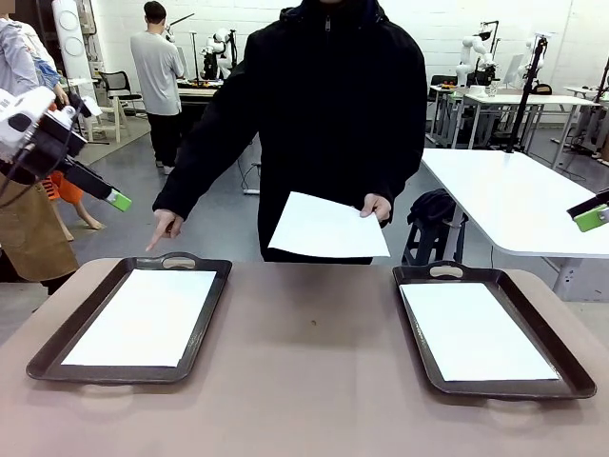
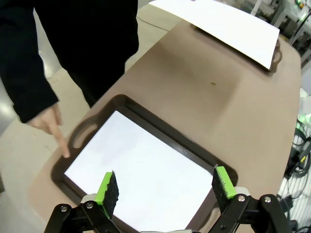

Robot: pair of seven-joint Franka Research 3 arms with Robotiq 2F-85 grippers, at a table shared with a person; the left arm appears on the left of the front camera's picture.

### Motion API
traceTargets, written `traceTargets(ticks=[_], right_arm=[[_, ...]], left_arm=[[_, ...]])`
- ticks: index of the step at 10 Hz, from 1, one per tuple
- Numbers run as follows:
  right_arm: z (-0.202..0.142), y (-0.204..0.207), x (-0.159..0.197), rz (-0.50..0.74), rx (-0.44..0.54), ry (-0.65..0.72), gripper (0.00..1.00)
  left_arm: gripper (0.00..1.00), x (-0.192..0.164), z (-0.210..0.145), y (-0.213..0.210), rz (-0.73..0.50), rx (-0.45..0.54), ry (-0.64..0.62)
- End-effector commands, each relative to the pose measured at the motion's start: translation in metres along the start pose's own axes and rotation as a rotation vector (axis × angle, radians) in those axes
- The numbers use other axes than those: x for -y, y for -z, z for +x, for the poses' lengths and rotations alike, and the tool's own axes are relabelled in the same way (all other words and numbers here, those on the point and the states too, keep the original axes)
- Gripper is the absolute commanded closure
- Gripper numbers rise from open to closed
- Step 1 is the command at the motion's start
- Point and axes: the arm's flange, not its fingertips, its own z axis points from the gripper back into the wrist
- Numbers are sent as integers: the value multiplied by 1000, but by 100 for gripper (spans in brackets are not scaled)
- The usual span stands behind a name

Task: Sort the A4 documents.
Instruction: Receive the A4 Paper.

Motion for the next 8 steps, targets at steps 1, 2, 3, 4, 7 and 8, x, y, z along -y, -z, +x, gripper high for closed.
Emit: traceTargets(ticks=[1,2,3,4,7,8], right_arm=[[-1,1,0,-1,0,0,0],[-1,1,0,-1,0,0,0],[-1,1,0,-1,0,0,0],[-1,1,0,-1,0,0,0],[-1,1,0,-1,0,0,0],[-1,1,0,-1,0,0,0]], left_arm=[[0,-21,13,19,-85,19,-136],[0,-31,16,39,-182,29,-207],[0,-41,17,58,-251,31,-283],[0,-48,20,74,-326,57,-362],[0,-72,32,140,-477,47,-548],[0,-73,40,156,-533,35,-581]])
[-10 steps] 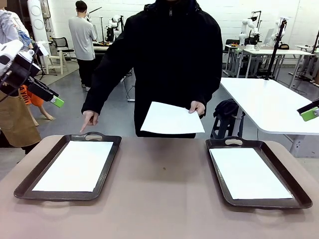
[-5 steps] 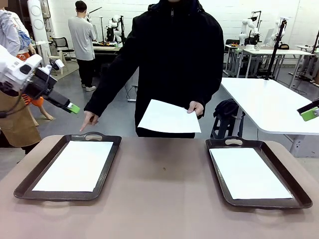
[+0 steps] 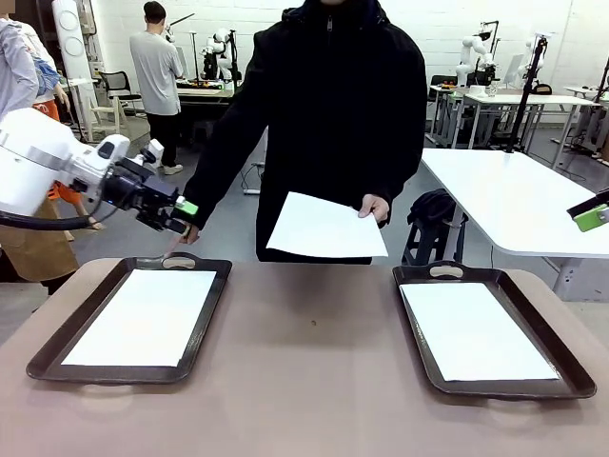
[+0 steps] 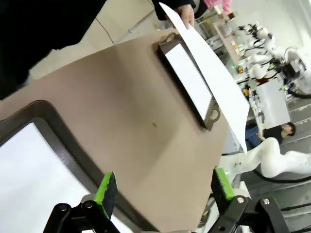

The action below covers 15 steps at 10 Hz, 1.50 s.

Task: Sort the A4 documents.
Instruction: Receive the A4 Paper.

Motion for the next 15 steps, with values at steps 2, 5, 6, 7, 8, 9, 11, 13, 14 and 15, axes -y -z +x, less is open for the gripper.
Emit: traceTargets(ticks=[2,5,6,7,8,9,11,13,14,15], right_arm=[[-1,1,0,-1,0,0,0],[-1,1,0,-1,0,0,0],[-1,1,0,-1,0,0,0],[-1,1,0,-1,0,0,0],[-1,1,0,-1,0,0,0],[-1,1,0,-1,0,0,0],[-1,1,0,-1,0,0,0],[-1,1,0,-1,0,0,0],[-1,1,0,-1,0,0,0],[-1,1,0,-1,0,0,0]], left_arm=[[0,-5,36,30,-109,-10,-92],[0,-6,53,74,-192,-20,-129],[0,-3,54,86,-192,-22,-140],[0,2,53,98,-189,-24,-149],[0,5,53,107,-196,-15,-154],[0,8,56,113,-206,0,-164],[0,13,61,127,-235,-13,-160],[0,15,63,139,-245,-28,-160],[0,15,64,143,-250,-36,-160],[0,15,65,145,-253,-35,-159]])
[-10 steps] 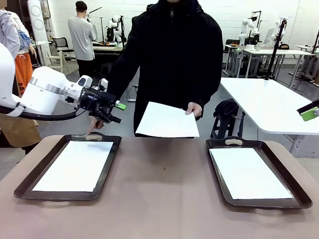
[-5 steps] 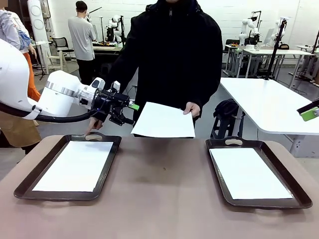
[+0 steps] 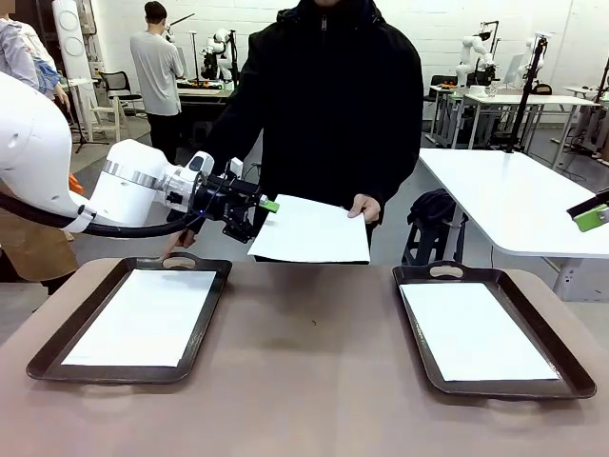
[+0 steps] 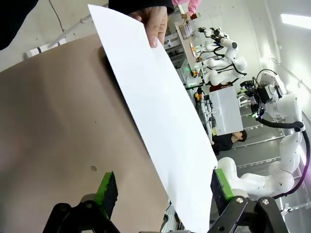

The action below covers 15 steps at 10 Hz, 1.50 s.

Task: Sort the A4 documents.
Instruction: Receive the A4 Paper.

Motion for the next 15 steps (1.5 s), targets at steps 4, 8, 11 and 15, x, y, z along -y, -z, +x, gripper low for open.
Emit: traceTargets(ticks=[4,8,11,15], right_arm=[[-1,1,0,-1,1,0,0],[-1,1,0,-1,1,0,0],[-1,1,0,-1,1,0,0],[-1,1,0,-1,1,0,0]], left_arm=[[0,-2,17,16,-21,-5,-26],[18,-7,19,28,-41,-43,-60],[44,-4,19,22,-27,-14,-38],[80,-5,18,20,-28,7,-47]])
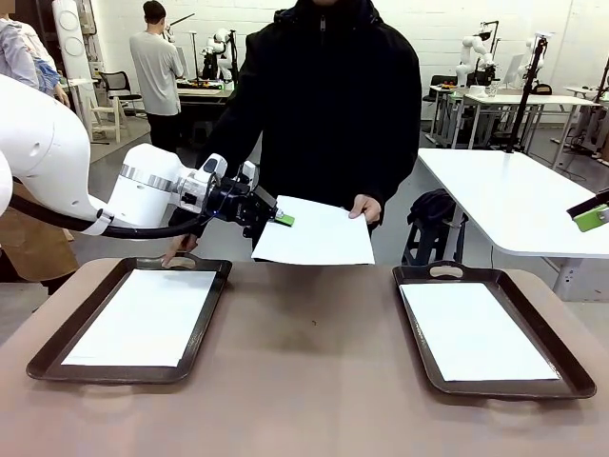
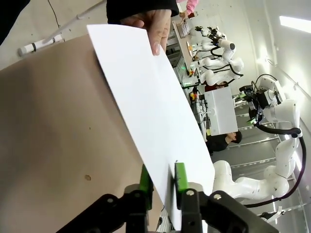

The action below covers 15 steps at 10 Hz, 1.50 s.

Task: Sort the A4 documents.
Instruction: Receive the A4 Paper.

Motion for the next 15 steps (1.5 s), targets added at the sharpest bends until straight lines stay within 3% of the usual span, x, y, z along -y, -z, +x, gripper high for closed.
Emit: traceTargets(ticks=[1,2,3,7,15], right_arm=[[-1,1,0,-1,1,0,0],[-1,1,0,-1,1,0,0],[-1,1,0,-1,1,0,0],[-1,1,0,-1,1,0,0],[-1,1,0,-1,1,0,0]], left_arm=[[89,0,5,-1,-2,21,-11],[98,0,5,-1,-1,19,-7],[100,0,5,-1,3,20,-5],[100,0,4,-3,8,54,9],[100,-1,1,-2,12,14,0]])
